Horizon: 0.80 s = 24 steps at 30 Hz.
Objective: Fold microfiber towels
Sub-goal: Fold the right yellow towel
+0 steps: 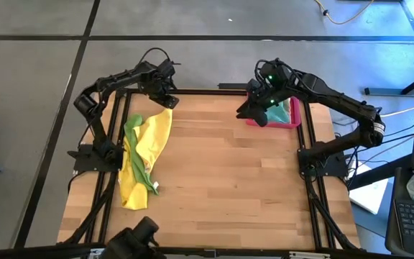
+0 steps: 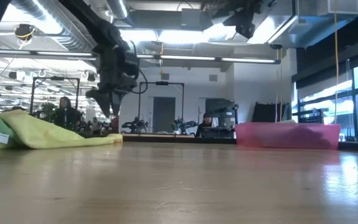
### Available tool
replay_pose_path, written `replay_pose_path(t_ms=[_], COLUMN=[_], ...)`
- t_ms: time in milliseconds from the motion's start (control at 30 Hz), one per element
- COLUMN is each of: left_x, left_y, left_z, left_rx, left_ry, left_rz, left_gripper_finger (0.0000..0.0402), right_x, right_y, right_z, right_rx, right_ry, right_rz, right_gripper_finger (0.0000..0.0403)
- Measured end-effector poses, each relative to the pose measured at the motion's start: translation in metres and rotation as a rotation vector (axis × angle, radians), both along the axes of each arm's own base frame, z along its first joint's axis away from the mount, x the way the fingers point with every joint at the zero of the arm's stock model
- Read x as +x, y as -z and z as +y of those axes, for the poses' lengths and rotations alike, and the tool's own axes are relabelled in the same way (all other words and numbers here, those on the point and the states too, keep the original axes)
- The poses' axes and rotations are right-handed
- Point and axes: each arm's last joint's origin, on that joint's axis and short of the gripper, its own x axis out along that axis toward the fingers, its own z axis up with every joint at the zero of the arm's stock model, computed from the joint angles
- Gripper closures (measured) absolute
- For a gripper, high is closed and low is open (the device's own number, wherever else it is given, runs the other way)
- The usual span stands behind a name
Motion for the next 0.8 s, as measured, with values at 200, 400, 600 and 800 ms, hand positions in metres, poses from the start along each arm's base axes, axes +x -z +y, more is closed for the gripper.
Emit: replay_pose_path(t_ms=[200,400,600,800], left_x=[-0.003,0.001,0.004,0.01], left_y=[0.021,0.042,0.062,0.065], left_z=[0.017,0.026,0.03,0.025], left_rx=[-0.048,-0.086,-0.118,-0.131], left_ry=[-0.001,0.017,0.023,0.059], left_rz=[-0.038,-0.052,-0.028,-0.029], left_gripper_finger=[0.023,0.023,0.023,0.0236], right_x=[0.003,0.008,0.009,0.01], right_y=[-0.004,-0.012,-0.011,-0.01], right_z=[-0.005,-0.01,-0.012,-0.012], right_rx=[-0.072,-0.078,-0.063,-0.036], right_ry=[0.117,0.204,0.271,0.293], right_rz=[-0.02,-0.1,-0.087,-0.081], right_gripper_finger=[0.0236,0.0236,0.0236,0.0236])
